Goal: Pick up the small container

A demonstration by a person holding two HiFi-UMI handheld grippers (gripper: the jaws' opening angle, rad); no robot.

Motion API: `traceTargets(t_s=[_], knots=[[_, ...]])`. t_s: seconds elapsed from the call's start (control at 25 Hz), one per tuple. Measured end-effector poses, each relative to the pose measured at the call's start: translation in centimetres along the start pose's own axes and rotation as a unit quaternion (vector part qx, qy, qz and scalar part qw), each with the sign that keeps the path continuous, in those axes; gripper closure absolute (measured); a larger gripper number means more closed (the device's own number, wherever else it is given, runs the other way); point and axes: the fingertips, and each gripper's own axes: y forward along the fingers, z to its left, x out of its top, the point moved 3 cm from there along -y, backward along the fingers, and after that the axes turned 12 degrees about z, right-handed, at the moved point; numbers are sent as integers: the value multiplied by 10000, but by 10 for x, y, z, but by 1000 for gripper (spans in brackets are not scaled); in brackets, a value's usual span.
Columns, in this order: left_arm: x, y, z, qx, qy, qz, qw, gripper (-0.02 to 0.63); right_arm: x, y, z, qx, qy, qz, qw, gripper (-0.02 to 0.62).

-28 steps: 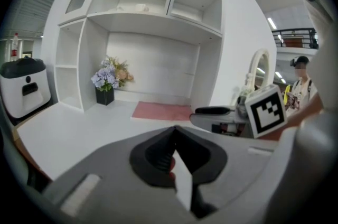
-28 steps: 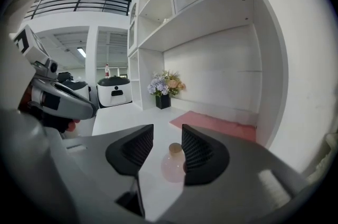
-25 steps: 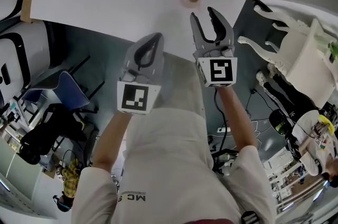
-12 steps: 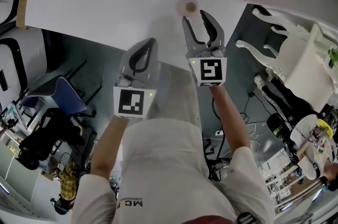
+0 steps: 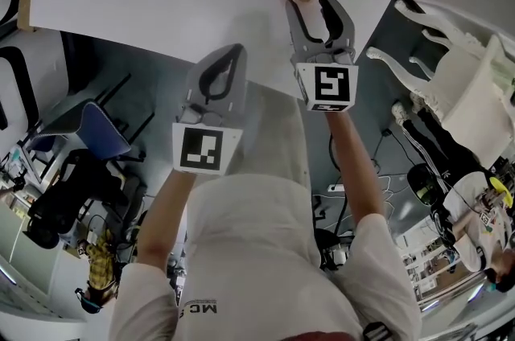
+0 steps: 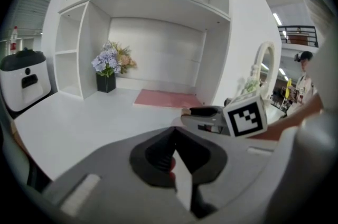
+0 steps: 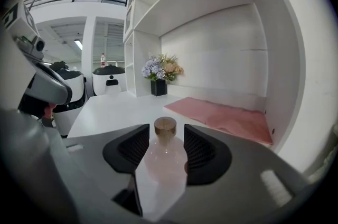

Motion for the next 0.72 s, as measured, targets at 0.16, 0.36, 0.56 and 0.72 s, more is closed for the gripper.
traceTargets(t_s=[0.16, 0.36, 0.56, 0.72], knots=[[-4, 2, 0, -40, -32, 39, 10000, 606, -2, 7, -2, 41, -54, 53, 10000, 427], [-5, 8, 0, 78, -79, -3, 9999, 606, 0, 9, -3, 32, -307, -93, 9995, 468], [-7, 12, -5, 48, -90, -2, 9999, 606, -2, 9, -4, 0, -287, -93, 9995, 471], [-10, 13, -9, 4, -90, 43, 10000, 606, -1, 7, -4, -17, -276, -129, 9995, 471]])
